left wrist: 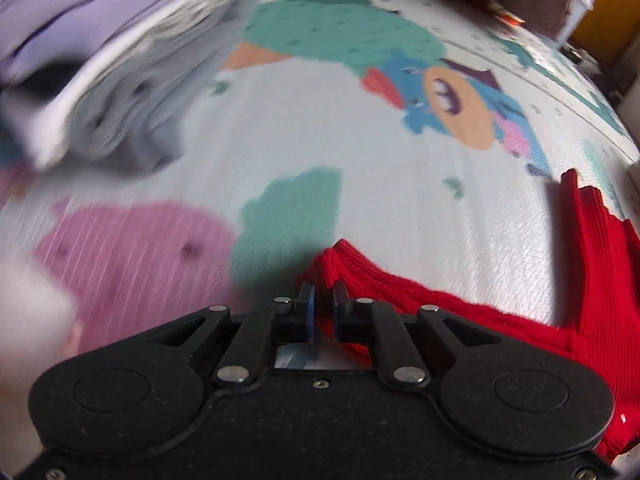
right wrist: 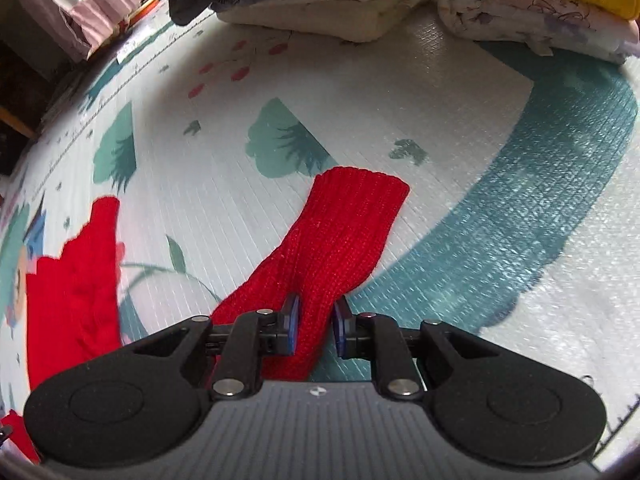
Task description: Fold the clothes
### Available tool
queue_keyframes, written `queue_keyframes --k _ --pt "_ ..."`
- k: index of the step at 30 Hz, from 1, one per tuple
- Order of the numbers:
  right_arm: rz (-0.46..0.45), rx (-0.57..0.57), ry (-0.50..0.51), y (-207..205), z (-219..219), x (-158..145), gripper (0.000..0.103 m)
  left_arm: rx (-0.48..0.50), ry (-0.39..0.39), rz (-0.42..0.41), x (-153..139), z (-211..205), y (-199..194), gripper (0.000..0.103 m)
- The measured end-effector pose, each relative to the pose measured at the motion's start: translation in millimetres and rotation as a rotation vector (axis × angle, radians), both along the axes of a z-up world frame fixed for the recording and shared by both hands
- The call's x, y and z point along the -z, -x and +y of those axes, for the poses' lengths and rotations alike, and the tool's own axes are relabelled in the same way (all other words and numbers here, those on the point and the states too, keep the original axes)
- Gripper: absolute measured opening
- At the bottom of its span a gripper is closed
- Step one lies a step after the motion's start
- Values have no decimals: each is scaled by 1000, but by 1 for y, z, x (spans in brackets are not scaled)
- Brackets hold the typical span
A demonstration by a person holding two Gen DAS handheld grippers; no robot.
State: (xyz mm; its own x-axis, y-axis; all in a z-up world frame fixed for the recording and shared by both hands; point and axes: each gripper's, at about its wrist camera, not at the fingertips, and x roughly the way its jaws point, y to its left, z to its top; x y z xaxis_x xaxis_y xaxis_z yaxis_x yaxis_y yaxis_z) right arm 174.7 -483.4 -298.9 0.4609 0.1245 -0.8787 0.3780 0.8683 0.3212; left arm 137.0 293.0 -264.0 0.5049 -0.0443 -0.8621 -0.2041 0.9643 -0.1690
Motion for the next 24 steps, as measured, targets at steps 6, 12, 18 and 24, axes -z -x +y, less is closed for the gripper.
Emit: queue_keyframes --k 6,12,18,24 --pt "66 -77 134 13 8 -15 38 28 -91 -46 -2 -6 22 36" --pt "-116 -296 322 10 41 -55 78 212 -270 -220 -34 -56 27 48" --pt "-180 -347 3 -55 94 -36 77 430 84 -182 -27 -136 -39 52" --pt "-132 -398 -78 -137 137 -18 79 473 262 -144 -12 -188 -130 54"
